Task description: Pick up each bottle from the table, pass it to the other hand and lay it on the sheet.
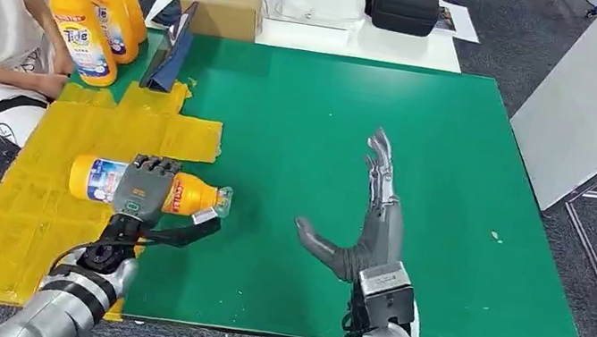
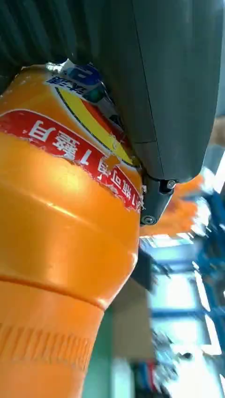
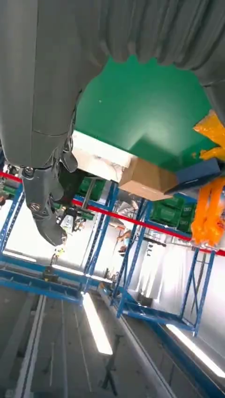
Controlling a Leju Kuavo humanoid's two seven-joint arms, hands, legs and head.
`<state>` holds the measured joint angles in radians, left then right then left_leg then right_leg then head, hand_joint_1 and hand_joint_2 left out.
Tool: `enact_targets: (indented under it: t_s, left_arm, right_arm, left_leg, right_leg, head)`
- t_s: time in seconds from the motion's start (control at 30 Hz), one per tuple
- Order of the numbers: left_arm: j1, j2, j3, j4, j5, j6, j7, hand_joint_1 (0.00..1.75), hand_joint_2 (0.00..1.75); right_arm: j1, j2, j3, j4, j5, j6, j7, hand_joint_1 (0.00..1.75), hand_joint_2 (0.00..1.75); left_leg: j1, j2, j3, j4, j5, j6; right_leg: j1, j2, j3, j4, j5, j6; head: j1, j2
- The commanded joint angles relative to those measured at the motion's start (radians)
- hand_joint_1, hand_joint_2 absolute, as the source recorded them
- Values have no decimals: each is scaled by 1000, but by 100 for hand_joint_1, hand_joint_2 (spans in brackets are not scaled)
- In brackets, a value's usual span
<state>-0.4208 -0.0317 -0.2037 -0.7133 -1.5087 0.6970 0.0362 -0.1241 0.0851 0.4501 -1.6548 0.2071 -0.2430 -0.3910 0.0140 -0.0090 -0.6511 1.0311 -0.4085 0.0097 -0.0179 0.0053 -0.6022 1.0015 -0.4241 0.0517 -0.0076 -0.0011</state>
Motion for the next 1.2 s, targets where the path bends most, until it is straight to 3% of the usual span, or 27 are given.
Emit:
enact_targets:
  t_s: [0.03,0.17,0.6,0.63,0.67,0.77,0.8,0.9,1.2]
  left_arm:
    - [-76,29,115,258,9,1,1,175,175]
    - [-108,11,179,336,94,1,-48,175,175]
    - [-142,6,194,393,113,-51,-44,175,175]
    - [-142,4,197,394,116,-50,-44,152,175]
    - [-141,2,204,391,125,-30,-57,0,175]
    - [-139,-5,220,389,152,-13,-96,0,175]
    - [-130,-11,228,372,183,1,-172,0,175]
    - [-96,-23,220,292,181,1,-246,0,175]
    - [-25,-65,174,131,150,1,-369,0,175]
  right_arm:
    - [-59,-21,29,66,-1,3,2,0,175]
    - [-71,-9,43,93,0,9,2,0,175]
    - [-94,1,55,112,3,19,7,0,175]
    - [-98,1,55,116,4,20,8,0,175]
    - [-103,0,58,122,7,22,12,0,175]
    - [-108,0,59,130,7,21,13,0,175]
    - [-111,-1,57,137,7,20,12,0,175]
    - [-110,-3,53,147,7,18,13,0,175]
    - [-117,2,40,167,5,22,16,0,175]
  left_leg:
    - [0,3,5,-1,-2,0]
    - [0,4,7,-2,-1,0]
    - [0,1,13,-2,1,-2]
    - [0,3,14,-3,1,-1]
    - [0,2,14,-2,1,-2]
    - [0,1,14,-2,1,-2]
    - [0,2,14,-3,1,-2]
    - [0,2,14,-3,1,-2]
    - [0,0,13,-3,1,-1]
  right_leg:
    - [1,2,4,-1,-1,-2]
    - [1,3,6,-2,0,-2]
    - [0,1,13,-1,0,-2]
    - [1,3,13,-2,1,-3]
    - [1,2,14,-1,0,-2]
    - [0,2,14,-1,0,-2]
    - [1,2,14,-2,1,-3]
    - [0,2,14,-2,1,-2]
    - [0,0,14,-2,0,-2]
  head:
    - [0,0]
    - [0,0]
    - [0,0]
    - [0,0]
    - [0,0]
    - [0,0]
    - [0,0]
    - [0,0]
    - [0,0]
